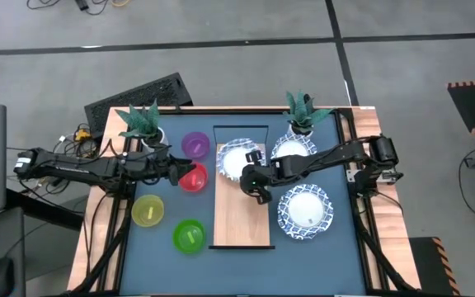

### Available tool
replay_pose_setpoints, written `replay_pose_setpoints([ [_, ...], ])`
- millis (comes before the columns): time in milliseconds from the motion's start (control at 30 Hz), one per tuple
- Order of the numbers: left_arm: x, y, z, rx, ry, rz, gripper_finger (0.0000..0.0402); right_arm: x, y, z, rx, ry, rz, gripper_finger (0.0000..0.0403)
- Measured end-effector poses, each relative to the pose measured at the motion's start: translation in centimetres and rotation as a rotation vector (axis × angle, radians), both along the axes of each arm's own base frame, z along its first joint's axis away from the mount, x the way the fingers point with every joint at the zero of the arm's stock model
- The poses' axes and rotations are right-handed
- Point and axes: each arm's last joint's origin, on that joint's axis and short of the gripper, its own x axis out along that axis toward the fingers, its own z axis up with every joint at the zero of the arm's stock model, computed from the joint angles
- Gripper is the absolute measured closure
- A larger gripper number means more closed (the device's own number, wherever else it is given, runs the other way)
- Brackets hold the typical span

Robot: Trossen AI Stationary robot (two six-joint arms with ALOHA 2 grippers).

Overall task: Place and stack bowls onto a shelf
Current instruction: Put the white patterned bowl on the shelf, then stack the white patterned bowl on top of the white patterned bowl on the shelf

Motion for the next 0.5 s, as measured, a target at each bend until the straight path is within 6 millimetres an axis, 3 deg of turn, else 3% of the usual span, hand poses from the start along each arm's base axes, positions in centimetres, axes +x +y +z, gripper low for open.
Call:
replay_pose_setpoints([
  [167,-0.1,0.0,0.0,-0.005,-0.007,-0.006,0.0184,0.2,-0.2,0.9,0.011,-0.063,-0.01,0.03],
  [400,-0.1,0.0,0.1,-0.009,-0.016,-0.005,0.0184,-0.1,-0.6,1.7,0.041,-0.086,-0.017,0.0191],
  [500,-0.1,0.0,0.1,-0.018,-0.017,-0.004,0.0184,-0.6,-0.6,3.1,0.053,-0.099,-0.032,0.0159],
])
